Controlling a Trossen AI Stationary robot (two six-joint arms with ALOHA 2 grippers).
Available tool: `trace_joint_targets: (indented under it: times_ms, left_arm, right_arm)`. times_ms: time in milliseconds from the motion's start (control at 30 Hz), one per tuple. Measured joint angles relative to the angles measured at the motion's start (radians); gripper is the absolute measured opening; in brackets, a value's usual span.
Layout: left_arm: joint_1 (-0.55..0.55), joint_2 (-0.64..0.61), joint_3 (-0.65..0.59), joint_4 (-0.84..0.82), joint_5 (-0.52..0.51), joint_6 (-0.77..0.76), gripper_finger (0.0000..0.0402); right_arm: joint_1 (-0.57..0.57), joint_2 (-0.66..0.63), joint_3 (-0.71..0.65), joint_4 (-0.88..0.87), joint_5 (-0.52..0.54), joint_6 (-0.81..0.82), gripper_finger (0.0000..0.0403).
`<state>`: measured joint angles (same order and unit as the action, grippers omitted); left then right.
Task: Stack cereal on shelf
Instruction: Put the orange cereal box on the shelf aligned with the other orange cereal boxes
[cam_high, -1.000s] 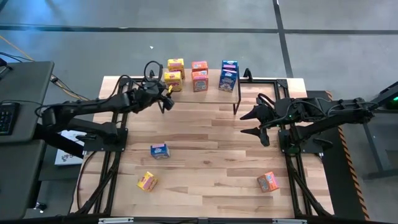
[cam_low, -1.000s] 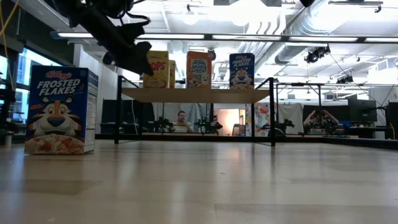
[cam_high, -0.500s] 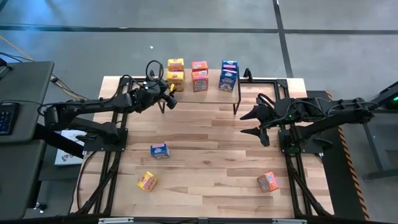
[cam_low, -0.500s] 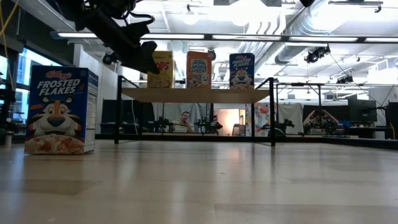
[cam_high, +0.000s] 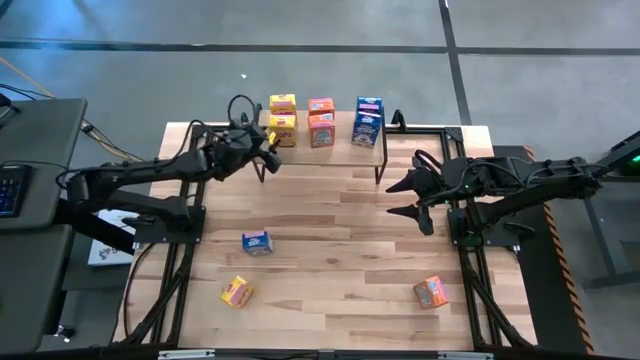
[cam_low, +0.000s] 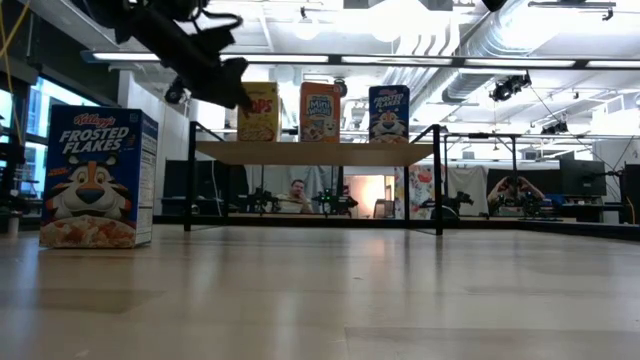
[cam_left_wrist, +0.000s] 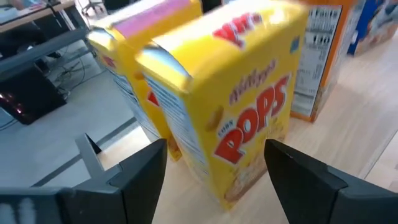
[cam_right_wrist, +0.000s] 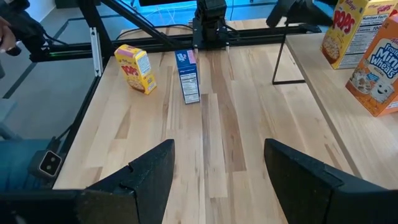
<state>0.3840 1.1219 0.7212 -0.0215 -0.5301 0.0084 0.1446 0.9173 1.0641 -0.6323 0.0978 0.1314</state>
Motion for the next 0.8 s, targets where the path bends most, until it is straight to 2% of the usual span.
trace_joint_targets:
  times_ms: [333, 567, 800]
  left_arm:
    - [-0.054, -0.148, 0.000, -0.030, 0.002, -0.034, 0.0262]
    - [-0.145, -0.218, 0.000, -0.070, 0.004, -0.093, 0.0262]
    - [-0.212, -0.225, 0.000, -0.087, 0.004, -0.083, 0.0262]
  right_arm:
    - [0.000, 0.000, 0.000, -0.004, -0.002, 0.107, 0.0241]
    - [0.000, 0.000, 0.000, -0.050, -0.012, 0.283, 0.0241]
    - [0.000, 0.003, 0.000, -0.097, -0.011, 0.526, 0.0241]
